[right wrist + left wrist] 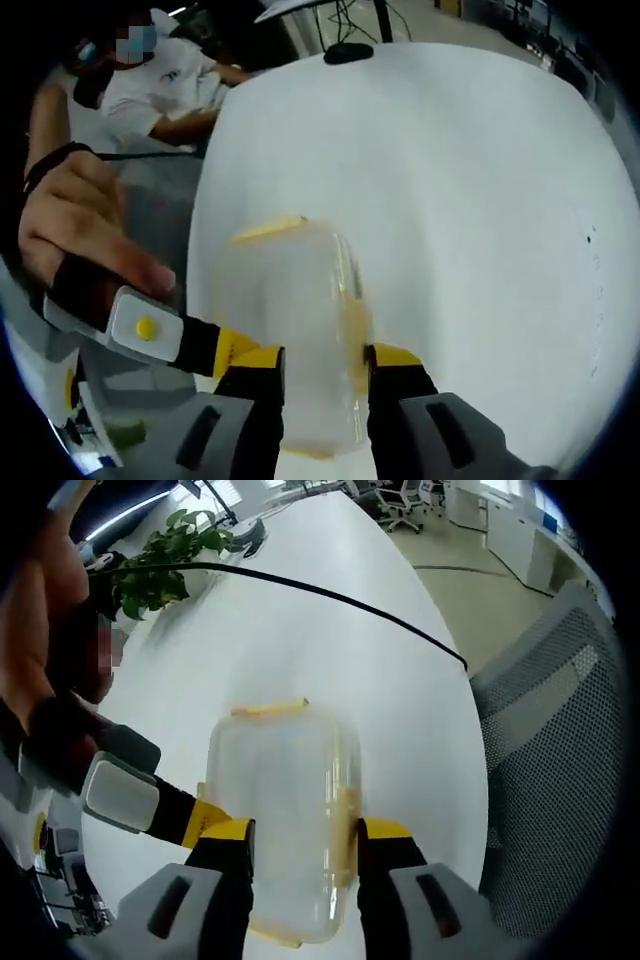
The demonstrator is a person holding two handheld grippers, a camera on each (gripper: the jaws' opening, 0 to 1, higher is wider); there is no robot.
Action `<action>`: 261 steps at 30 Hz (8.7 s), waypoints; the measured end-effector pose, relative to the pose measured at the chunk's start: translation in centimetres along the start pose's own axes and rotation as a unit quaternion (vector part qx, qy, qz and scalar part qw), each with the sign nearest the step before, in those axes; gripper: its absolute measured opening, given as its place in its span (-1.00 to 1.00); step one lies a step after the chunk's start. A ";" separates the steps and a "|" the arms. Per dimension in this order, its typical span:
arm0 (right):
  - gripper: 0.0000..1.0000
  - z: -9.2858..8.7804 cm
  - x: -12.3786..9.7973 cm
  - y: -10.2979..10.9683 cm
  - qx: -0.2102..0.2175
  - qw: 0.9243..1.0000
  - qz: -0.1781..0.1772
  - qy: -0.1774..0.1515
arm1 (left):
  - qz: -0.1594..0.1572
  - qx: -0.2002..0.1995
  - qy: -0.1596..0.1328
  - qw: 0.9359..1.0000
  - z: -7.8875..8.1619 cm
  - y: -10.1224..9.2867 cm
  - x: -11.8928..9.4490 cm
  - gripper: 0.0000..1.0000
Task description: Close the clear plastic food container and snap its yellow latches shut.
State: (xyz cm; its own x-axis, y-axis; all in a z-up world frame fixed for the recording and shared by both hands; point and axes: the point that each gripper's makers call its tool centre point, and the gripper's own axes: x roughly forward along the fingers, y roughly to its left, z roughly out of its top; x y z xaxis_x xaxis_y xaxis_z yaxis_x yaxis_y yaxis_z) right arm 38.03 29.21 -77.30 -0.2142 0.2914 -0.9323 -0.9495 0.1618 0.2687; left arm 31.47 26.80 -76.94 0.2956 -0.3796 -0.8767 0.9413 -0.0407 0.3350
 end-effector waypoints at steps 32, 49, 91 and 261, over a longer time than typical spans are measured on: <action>-0.42 -0.4 -0.1 0.2 0.014 0.999 0.026 0.014 | -0.004 -0.005 -0.038 0.999 0.1 0.0 0.1 -0.26; 0.08 0.5 -1.1 -0.9 -0.017 0.998 -0.045 -0.042 | -0.073 -0.077 -0.085 0.991 1.5 -2.7 -1.9 0.45; 0.65 -5.6 -0.3 3.7 -0.067 0.989 -0.121 -0.059 | -0.092 -0.077 -0.036 0.992 -4.7 0.1 -1.4 0.97; 0.72 7.4 6.7 5.1 -0.042 0.988 -0.138 -0.050 | -0.116 -0.035 0.016 0.993 -17.7 0.8 -2.5 0.76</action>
State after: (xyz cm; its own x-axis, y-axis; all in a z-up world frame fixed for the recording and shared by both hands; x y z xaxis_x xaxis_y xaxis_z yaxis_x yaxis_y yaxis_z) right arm 33.48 38.93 -80.38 0.0765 0.3401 -0.9373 -0.9850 0.1716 -0.0181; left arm 34.40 44.07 -80.60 0.0745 -0.3378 -0.9383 0.9932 -0.0594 0.1003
